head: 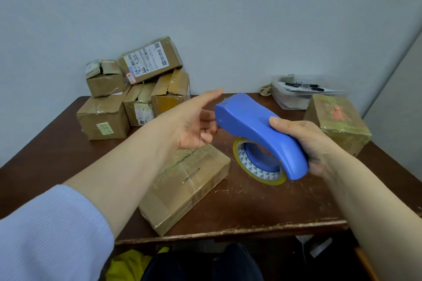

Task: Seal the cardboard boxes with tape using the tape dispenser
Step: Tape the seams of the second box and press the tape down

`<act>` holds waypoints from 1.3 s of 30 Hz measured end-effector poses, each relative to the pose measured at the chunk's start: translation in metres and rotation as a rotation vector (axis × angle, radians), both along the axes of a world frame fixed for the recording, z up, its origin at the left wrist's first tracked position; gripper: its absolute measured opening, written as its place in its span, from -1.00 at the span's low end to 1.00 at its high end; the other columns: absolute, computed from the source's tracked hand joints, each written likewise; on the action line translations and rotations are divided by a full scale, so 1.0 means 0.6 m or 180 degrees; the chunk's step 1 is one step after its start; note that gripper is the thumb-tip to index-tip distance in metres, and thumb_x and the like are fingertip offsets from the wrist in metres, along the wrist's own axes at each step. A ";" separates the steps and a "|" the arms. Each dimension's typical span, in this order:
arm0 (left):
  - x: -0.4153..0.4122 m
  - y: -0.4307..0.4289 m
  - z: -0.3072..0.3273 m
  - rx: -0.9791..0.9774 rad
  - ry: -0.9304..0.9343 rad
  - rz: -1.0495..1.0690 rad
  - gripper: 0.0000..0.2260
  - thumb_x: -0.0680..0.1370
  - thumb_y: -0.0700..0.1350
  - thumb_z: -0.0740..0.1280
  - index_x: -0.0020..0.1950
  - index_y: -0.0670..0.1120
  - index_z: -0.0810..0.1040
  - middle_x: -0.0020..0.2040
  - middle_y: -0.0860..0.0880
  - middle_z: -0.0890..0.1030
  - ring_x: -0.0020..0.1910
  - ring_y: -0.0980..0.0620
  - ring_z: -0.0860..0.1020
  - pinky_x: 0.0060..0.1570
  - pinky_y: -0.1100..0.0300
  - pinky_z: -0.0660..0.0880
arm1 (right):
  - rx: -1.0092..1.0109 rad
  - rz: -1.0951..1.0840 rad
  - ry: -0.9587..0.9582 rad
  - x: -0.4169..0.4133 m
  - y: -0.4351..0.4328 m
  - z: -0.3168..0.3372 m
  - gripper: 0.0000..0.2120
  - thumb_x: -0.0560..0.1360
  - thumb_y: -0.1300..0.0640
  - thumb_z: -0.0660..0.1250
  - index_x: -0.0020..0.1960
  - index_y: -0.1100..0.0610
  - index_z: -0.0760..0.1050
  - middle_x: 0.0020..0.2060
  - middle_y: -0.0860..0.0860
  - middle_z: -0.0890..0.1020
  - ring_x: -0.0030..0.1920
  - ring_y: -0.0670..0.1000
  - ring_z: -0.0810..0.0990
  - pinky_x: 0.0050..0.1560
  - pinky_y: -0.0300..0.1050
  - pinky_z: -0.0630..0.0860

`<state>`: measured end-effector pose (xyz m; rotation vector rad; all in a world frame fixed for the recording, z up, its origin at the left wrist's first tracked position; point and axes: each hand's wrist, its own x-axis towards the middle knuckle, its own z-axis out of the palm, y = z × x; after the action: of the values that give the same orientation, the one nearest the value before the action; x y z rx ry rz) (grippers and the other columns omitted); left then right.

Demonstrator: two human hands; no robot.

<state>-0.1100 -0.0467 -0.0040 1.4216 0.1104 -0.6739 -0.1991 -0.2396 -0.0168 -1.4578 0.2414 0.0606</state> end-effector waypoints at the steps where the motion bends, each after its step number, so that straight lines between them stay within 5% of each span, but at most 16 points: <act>1: 0.001 0.001 0.000 -0.0035 0.0031 -0.0037 -0.67 0.44 0.13 0.40 -0.23 -0.14 0.52 -0.39 -0.04 0.50 -0.43 0.10 0.34 -0.60 0.36 0.15 | -0.0081 0.0000 -0.0004 0.001 0.002 0.002 -0.66 0.19 0.02 0.41 -0.19 0.27 0.58 -0.43 0.08 0.65 -0.48 -0.03 0.59 -0.46 -0.26 0.52; 14: 0.017 0.008 -0.015 -0.0187 0.0263 0.0192 -0.85 0.54 -0.18 0.29 -0.23 -0.13 0.44 -0.43 -0.05 0.47 -0.47 0.13 0.33 -0.66 0.38 0.15 | -0.0427 0.0076 -0.0052 0.004 0.005 0.016 -0.78 0.14 0.01 0.44 -0.44 0.19 0.63 -0.44 0.10 0.65 -0.50 -0.02 0.58 -0.46 -0.25 0.53; 22: 0.044 0.026 -0.028 0.0812 -0.0874 0.0379 -0.87 0.49 -0.40 0.26 -0.13 -0.22 0.56 -0.39 -0.09 0.45 -0.52 0.10 0.26 -0.61 0.36 0.10 | -0.0824 0.0275 0.0074 0.013 0.030 0.036 -0.65 0.08 -0.02 0.50 -0.27 0.22 0.60 -0.38 0.09 0.68 -0.45 -0.02 0.62 -0.42 -0.24 0.54; 29: 0.085 0.035 -0.041 0.1417 -0.1358 0.0342 -0.91 0.48 -0.21 0.43 -0.23 -0.16 0.64 -0.58 0.00 0.49 -0.49 0.04 0.25 -0.43 0.24 0.21 | -0.1462 0.0122 0.0269 0.032 0.054 0.035 -0.60 0.24 -0.08 0.55 -0.22 0.26 0.61 -0.39 0.09 0.68 -0.45 -0.03 0.62 -0.38 -0.22 0.53; 32: 0.111 0.065 -0.051 0.1738 -0.1396 0.0685 -0.89 0.45 -0.13 0.47 -0.18 -0.15 0.62 -0.39 -0.04 0.58 -0.31 0.02 0.41 -0.19 0.10 0.45 | -0.1651 0.0083 0.0414 0.020 0.033 0.036 -0.62 0.17 -0.08 0.55 -0.31 0.23 0.59 -0.45 0.09 0.66 -0.51 -0.03 0.59 -0.48 -0.26 0.50; 35: 0.141 0.105 -0.071 0.2014 -0.1357 0.0842 -0.83 0.45 -0.08 0.47 -0.06 -0.15 0.63 -0.24 -0.04 0.61 -0.09 -0.03 0.52 0.06 -0.01 0.46 | -0.1679 0.0078 0.0584 0.009 0.014 0.037 -0.63 0.06 -0.10 0.52 -0.41 0.21 0.56 -0.48 0.12 0.63 -0.55 -0.01 0.57 -0.53 -0.28 0.46; 39: 0.159 0.098 -0.098 0.1921 -0.1504 0.0837 -0.84 0.50 -0.14 0.43 -0.01 -0.22 0.61 -0.30 -0.01 0.56 -0.30 0.05 0.44 -0.26 0.19 0.41 | -0.1767 0.0138 0.0693 0.020 0.022 0.027 -0.57 0.01 -0.14 0.51 -0.39 0.21 0.57 -0.45 0.13 0.65 -0.51 0.00 0.58 -0.40 -0.19 0.49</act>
<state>-0.0145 0.0119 -0.0629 2.0653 0.1307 -0.0646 -0.1871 -0.2266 -0.0009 -2.0118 0.4275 0.2005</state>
